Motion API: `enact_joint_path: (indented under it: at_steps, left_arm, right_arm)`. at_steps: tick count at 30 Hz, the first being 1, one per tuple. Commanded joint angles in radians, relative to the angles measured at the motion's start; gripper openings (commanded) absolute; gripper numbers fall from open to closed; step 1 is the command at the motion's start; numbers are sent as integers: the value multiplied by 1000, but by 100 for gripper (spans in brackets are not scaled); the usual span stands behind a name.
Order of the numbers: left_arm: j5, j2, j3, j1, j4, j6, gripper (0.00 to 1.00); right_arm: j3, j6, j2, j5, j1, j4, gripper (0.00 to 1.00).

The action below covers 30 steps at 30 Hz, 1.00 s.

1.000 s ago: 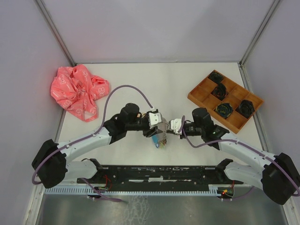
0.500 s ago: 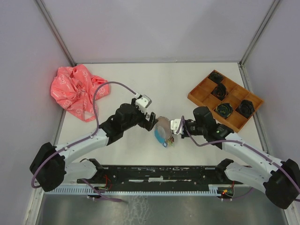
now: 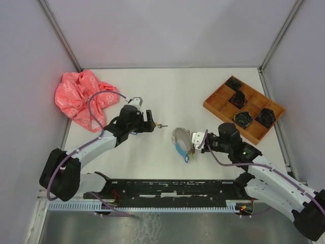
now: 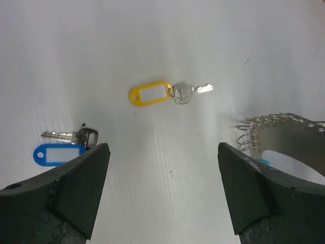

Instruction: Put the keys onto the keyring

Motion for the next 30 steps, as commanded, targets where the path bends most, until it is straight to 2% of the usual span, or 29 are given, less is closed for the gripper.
enact_joint_path:
  at_steps: [1, 5, 10, 12, 15, 19, 22, 30]
  left_arm:
    - [-55, 43, 87, 9, -135, -63, 92]
    - [-80, 111, 158, 8, -256, -18, 89]
    - [-205, 202, 280, 7, -454, 92, 77]
    - [-229, 234, 308, 3, -503, 139, 68]
    - [-284, 283, 346, -11, -548, 193, 57]
    - [-312, 359, 404, -41, -589, 244, 53]
    - [-324, 418, 434, -45, -609, 254, 45]
    - [-356, 513, 466, -44, -619, 273, 35]
  right_arm:
    - [14, -5, -58, 44, -4, -10, 1]
    - [-16, 12, -113, 58, -4, 4, 1]
    - [-27, 42, -145, 57, -4, 13, 1]
    - [-28, 46, -147, 46, -3, 14, 1]
    - [-35, 56, -145, 29, -2, 28, 1]
    - [-36, 64, -140, 13, 3, 29, 1]
    - [-36, 61, -144, 13, 7, 26, 1]
    - [-37, 60, -148, 14, 15, 28, 1]
